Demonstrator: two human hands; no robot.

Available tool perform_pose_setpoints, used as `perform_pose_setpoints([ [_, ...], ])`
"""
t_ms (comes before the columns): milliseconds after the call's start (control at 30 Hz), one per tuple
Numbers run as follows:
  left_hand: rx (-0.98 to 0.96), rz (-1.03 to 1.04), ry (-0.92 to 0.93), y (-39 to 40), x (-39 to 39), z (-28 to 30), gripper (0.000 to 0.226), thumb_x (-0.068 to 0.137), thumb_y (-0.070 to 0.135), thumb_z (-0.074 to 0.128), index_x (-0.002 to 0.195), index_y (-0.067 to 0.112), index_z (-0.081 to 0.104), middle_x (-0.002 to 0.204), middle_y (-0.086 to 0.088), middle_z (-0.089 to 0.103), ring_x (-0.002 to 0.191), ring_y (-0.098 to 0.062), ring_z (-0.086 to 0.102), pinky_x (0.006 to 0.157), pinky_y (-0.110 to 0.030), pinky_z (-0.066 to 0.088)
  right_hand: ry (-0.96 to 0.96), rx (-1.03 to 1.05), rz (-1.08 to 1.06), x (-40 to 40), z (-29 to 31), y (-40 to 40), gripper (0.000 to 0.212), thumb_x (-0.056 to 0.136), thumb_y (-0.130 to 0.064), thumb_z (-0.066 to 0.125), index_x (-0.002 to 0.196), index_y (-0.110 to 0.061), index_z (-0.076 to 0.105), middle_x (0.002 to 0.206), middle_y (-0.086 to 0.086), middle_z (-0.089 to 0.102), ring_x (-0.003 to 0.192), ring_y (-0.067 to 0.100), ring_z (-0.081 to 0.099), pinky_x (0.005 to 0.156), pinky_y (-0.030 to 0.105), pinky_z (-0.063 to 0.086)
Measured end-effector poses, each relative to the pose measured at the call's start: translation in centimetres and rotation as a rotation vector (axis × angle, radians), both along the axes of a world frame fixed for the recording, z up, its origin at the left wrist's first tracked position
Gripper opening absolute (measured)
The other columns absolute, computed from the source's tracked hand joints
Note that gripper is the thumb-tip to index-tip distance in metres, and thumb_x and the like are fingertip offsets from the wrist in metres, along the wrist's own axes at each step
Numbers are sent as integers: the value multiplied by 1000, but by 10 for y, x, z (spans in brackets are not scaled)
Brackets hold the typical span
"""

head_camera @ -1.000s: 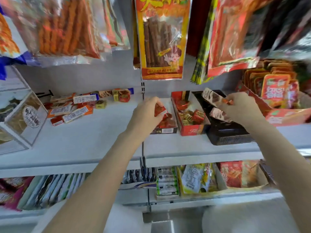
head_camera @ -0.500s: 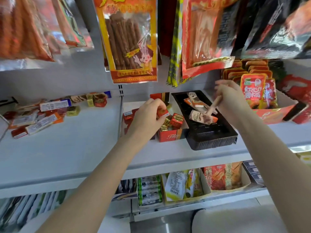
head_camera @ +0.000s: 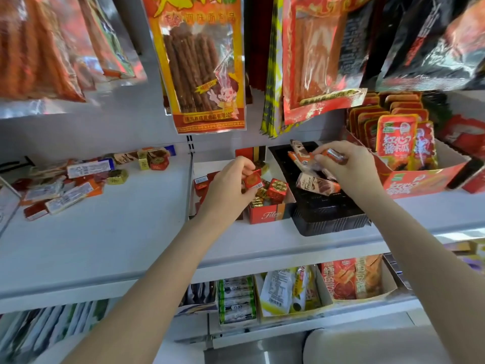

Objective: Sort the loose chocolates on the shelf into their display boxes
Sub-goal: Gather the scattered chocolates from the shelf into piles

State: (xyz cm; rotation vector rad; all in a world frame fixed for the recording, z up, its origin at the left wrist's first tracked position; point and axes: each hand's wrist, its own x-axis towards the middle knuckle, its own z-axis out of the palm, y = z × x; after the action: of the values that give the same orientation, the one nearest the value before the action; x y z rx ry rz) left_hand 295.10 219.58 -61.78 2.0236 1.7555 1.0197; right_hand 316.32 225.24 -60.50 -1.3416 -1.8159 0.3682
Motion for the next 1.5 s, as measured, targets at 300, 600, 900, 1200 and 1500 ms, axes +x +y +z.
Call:
perform_pose_setpoints([
  [300, 18, -41, -23, -4, -1, -2, 35, 81, 11, 65, 114, 10, 53, 113, -1, 60, 105, -10, 56, 83, -14, 45, -413, 48, 141, 11, -9, -15, 25, 87, -21, 60, 108, -11, 66, 115, 10, 62, 106, 30, 50, 85, 32, 35],
  [600, 78, -77, -54, -23, -19, 8, 42, 79, 13, 67, 117, 16, 50, 108, 6, 53, 97, -4, 53, 81, -10, 47, -15, -210, 341, -79, 10, -30, 20, 81, -17, 66, 101, -14, 63, 96, 2, 68, 76, 13, 64, 71, 19, 52],
  [900, -218, 145, 275, -55, -102, -2, 36, 86, 17, 57, 121, 14, 51, 128, -7, 49, 118, -24, 45, 100, -41, 36, -169, -111, 266, -145, -12, -30, 8, 84, -8, 59, 87, -4, 65, 92, 9, 65, 78, 13, 53, 63, 9, 33],
  [1200, -336, 313, 350, -73, -170, -3, 38, 89, 23, 52, 127, 19, 46, 135, -4, 44, 122, -25, 42, 100, -37, 32, -247, -91, 492, -227, 3, -31, 35, 91, -11, 50, 126, -12, 51, 128, 8, 55, 112, 22, 52, 90, 23, 37],
  [1500, -407, 469, 402, -74, -230, -18, 51, 88, 30, 52, 136, 22, 35, 149, -3, 27, 136, -27, 21, 109, -40, 22, -763, -167, 383, -328, -41, 50, 60, 89, -34, 45, 142, -35, 19, 154, 2, 8, 140, 35, 7, 112, 54, 18],
])
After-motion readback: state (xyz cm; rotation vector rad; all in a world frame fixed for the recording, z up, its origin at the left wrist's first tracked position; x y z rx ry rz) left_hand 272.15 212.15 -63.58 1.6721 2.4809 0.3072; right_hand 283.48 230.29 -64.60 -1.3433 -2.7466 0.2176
